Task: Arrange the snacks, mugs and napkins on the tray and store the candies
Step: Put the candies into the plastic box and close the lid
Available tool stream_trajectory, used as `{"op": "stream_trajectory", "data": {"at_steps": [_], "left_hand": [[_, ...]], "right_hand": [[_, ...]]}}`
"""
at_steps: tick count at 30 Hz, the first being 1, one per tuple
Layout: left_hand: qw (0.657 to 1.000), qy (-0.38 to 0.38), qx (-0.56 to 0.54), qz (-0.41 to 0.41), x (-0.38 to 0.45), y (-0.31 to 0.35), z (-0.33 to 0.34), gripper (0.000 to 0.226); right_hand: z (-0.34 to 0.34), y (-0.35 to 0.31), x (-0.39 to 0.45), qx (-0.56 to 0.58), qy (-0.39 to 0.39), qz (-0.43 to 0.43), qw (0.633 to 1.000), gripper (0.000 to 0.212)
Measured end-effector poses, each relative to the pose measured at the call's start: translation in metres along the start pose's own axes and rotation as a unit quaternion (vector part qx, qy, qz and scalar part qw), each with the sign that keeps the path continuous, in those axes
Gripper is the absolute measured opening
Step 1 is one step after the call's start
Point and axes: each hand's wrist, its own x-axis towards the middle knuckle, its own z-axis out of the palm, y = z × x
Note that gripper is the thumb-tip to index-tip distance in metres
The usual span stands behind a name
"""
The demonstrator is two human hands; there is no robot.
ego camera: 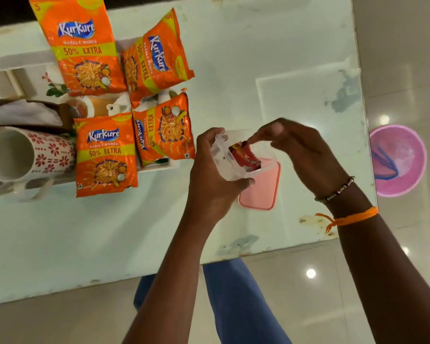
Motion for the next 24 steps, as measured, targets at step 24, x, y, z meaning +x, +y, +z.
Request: {"op": "stream_trajectory", "data": {"at_steps": [24], "left_hand": [[0.997, -0.017, 0.015, -0.068, -0.111, -0.069, -0.165, 0.082]], "right_hand": [[0.143, 0.024, -0.042, 0.194, 0.262, 0.124, 0.937, 0.031]]}}
